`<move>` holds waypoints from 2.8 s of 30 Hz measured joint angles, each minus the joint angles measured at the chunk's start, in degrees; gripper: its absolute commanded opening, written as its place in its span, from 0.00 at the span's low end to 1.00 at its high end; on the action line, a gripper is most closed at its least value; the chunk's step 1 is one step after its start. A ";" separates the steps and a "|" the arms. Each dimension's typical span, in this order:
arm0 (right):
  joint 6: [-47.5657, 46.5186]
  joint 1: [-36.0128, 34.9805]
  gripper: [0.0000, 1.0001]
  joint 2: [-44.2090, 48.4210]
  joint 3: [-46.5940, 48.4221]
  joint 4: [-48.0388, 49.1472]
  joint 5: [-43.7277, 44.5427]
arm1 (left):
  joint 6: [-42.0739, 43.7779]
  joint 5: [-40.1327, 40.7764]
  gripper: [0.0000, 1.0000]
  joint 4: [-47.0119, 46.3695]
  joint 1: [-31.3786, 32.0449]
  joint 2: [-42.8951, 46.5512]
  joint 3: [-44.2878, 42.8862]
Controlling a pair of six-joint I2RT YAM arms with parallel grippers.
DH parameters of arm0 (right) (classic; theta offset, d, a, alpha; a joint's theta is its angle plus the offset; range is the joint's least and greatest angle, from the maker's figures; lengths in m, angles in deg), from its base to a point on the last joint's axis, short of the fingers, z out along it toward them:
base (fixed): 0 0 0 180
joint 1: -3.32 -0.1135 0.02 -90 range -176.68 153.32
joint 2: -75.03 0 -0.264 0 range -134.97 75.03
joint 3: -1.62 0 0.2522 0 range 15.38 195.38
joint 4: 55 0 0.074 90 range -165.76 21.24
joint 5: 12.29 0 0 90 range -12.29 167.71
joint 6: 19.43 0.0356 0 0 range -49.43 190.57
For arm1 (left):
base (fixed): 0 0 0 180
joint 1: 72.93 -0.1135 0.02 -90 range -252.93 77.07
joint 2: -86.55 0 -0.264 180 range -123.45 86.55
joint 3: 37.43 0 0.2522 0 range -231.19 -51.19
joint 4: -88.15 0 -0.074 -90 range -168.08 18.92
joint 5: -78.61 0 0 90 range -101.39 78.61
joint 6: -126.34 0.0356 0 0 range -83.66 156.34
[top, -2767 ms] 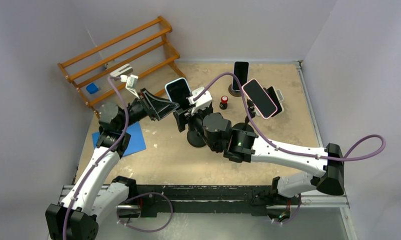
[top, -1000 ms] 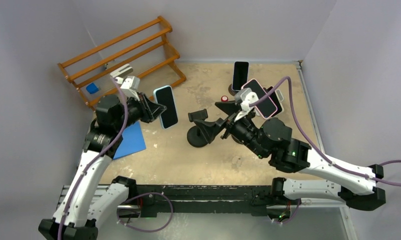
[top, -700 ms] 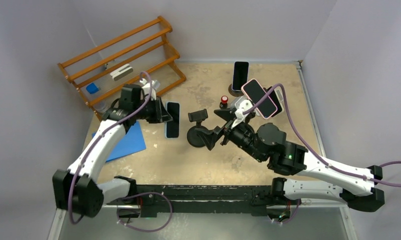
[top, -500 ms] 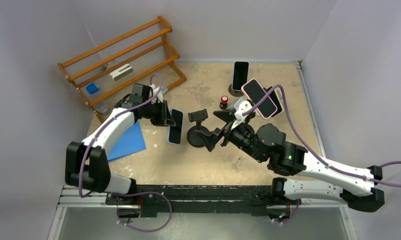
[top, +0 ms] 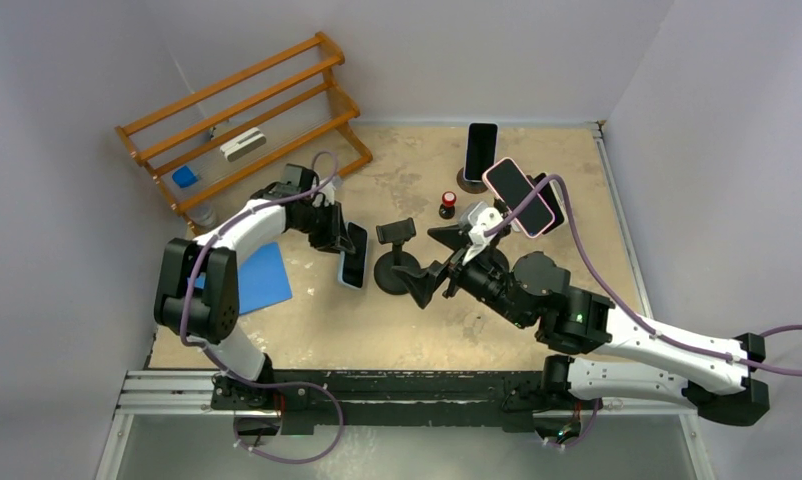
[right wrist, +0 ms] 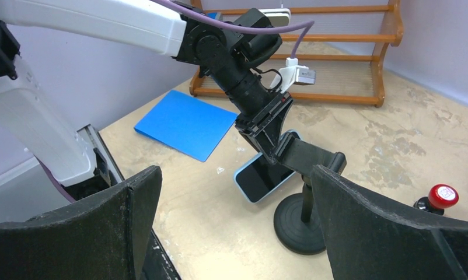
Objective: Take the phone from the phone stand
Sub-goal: Place the phone at the center of the board.
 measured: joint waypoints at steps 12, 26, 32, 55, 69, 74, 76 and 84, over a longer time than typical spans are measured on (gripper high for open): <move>0.02 0.00 0.98 0.15 -0.98 0.13 0.00 | -0.13 1.38 0.00 -1.49 -0.04 -4.42 -3.21; 0.02 0.00 0.98 -1.46 -1.01 0.31 0.02 | -1.07 1.81 0.00 -3.89 -0.87 -6.47 -2.29; 0.02 0.00 0.98 -1.77 -1.01 0.33 0.02 | -1.42 1.81 0.01 -4.79 -1.03 -6.91 -1.99; 0.68 0.00 0.99 -1.14 -2.54 0.31 0.26 | -1.46 4.37 0.28 -5.70 -1.27 -7.63 -1.03; 0.74 0.00 0.99 -0.28 -2.89 0.31 0.33 | -1.44 7.48 0.37 -4.61 -1.27 -8.07 -0.72; 0.74 0.00 0.99 -0.17 -2.93 0.31 0.52 | -1.44 9.22 0.38 -3.89 -1.27 -8.07 -0.59; 0.74 0.00 0.99 -0.17 -3.23 0.33 0.70 | -1.44 9.77 0.39 -3.76 -1.27 -8.07 -0.55; 0.94 0.00 0.99 -0.17 -4.31 0.24 2.32 | -1.46 11.74 0.40 -3.10 -1.27 -8.07 -0.55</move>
